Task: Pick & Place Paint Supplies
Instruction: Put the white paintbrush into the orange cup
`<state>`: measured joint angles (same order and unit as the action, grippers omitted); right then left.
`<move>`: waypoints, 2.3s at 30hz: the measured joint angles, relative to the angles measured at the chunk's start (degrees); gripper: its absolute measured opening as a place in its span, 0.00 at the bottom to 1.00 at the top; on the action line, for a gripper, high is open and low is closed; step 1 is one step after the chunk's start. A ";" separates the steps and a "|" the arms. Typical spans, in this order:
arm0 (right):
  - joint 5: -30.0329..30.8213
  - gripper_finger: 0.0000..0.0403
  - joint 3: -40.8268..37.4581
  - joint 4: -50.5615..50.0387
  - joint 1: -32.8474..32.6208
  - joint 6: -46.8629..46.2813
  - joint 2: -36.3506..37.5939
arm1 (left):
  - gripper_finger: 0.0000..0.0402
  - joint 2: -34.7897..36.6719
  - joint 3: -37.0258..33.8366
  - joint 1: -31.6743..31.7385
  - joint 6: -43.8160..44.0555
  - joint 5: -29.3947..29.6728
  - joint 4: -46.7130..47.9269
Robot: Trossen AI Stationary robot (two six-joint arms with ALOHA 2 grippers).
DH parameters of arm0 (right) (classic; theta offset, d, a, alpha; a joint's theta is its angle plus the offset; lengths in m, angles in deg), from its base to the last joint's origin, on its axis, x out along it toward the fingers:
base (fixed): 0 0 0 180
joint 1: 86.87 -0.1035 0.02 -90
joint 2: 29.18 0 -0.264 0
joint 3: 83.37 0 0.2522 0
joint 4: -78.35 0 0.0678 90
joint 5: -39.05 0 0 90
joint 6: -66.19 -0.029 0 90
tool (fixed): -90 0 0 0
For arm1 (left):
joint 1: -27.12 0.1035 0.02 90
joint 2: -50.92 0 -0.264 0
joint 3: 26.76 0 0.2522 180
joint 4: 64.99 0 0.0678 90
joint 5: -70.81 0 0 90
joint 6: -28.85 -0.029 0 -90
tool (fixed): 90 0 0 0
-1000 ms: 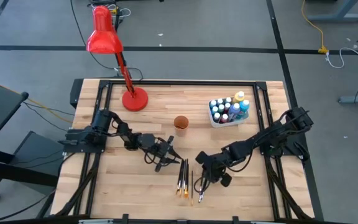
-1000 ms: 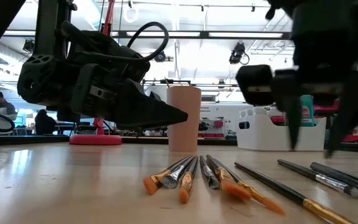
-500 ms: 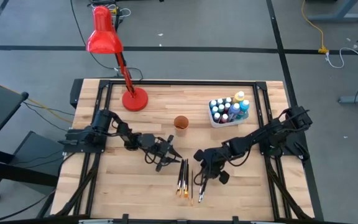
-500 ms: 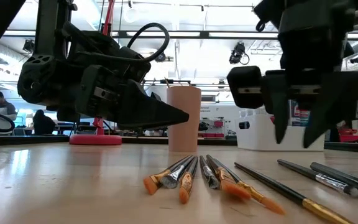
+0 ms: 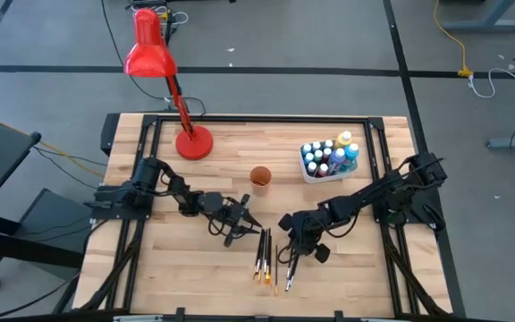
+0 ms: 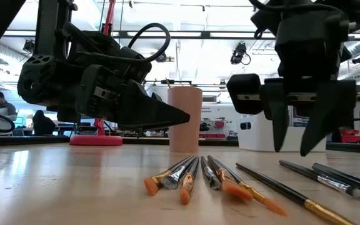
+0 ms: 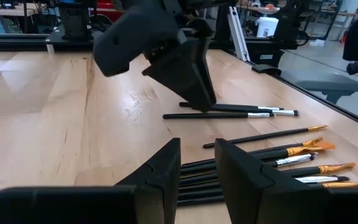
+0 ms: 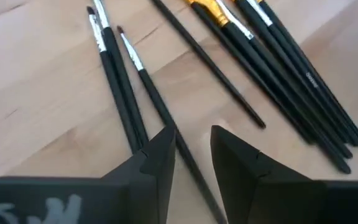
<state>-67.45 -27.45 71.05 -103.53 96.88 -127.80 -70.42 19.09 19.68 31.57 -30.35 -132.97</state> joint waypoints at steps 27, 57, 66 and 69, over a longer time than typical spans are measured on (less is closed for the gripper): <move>-2.26 0.05 0.19 3.49 7.48 3.66 -4.99 | 0.27 0.00 0.15 0.00 0.09 0.00 1.33; -2.69 0.04 -0.20 -10.03 12.28 1.23 5.04 | 0.27 0.00 0.13 0.02 0.09 1.51 1.38; -0.32 0.04 -0.09 -8.68 12.24 1.36 6.81 | 0.27 0.00 0.11 0.02 0.09 2.56 1.53; -0.32 0.04 -0.09 -8.26 12.22 1.34 6.76 | 0.27 0.00 0.11 0.02 0.09 2.62 1.51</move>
<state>-67.77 -27.54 62.79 -91.31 98.22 -121.04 -70.42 19.20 19.70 31.66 -27.72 -131.46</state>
